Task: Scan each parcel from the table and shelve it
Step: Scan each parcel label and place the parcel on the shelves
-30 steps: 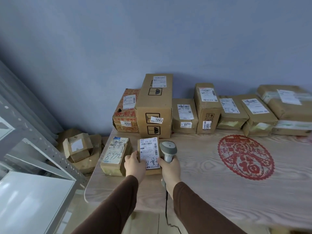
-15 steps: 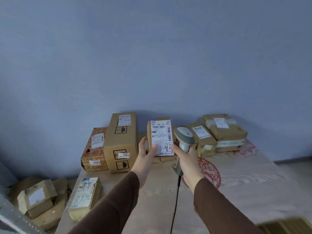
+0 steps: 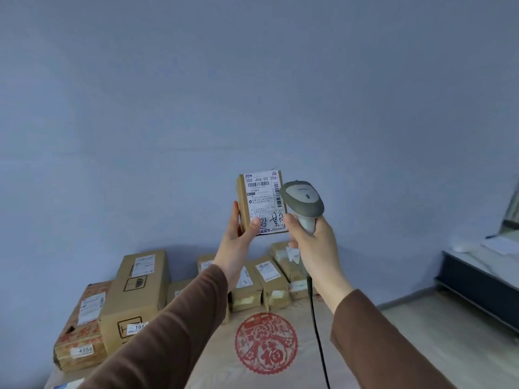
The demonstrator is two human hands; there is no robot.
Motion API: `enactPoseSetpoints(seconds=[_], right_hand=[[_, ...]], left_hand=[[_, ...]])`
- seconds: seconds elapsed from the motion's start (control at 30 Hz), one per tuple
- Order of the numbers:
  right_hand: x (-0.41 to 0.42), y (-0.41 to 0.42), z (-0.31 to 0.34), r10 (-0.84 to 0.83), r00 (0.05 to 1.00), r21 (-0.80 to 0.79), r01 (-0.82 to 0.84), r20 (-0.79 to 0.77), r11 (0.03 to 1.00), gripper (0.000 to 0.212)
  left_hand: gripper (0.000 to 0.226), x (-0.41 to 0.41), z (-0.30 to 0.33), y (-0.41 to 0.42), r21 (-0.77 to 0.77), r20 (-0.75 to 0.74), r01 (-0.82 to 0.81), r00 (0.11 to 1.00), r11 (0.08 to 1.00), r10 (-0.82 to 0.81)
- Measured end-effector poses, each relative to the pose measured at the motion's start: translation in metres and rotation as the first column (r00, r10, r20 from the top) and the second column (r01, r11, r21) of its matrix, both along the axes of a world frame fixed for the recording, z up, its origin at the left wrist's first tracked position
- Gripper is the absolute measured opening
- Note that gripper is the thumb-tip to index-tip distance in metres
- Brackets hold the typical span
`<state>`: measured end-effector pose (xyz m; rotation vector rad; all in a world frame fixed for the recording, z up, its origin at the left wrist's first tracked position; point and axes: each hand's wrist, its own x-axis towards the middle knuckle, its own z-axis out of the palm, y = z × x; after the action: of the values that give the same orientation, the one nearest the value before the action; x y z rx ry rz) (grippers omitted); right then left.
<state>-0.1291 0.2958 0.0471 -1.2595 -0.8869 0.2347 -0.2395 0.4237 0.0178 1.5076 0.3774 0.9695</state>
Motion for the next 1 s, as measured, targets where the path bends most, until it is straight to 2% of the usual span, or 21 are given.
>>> enactPoseSetpoints(seconds=[0.13,0.3,0.7,1.0], right_hand=[[0.015,-0.041,0.022,0.054,0.995,-0.037,-0.051,0.081,0.998,0.023],[0.026,-0.07,0.035,0.011,0.99,-0.017,-0.009,0.139,1.0,0.022],[0.05,-0.093,0.041,0.042,0.989,-0.043,-0.037,0.143,0.998,0.025],[0.052,-0.089,0.042,0.084,0.988,-0.04,-0.08,0.126,0.996,0.024]], left_hand=[[0.077,0.031,0.019,-0.023,0.045,0.04,-0.015,0.999,0.999,0.013],[0.08,0.055,0.021,-0.046,0.078,0.065,-0.046,0.997,0.996,0.041],[0.074,0.082,0.025,-0.07,0.15,0.056,-0.091,0.995,0.984,0.083],[0.076,0.081,0.029,-0.068,0.14,0.056,-0.116,0.992,0.983,0.109]])
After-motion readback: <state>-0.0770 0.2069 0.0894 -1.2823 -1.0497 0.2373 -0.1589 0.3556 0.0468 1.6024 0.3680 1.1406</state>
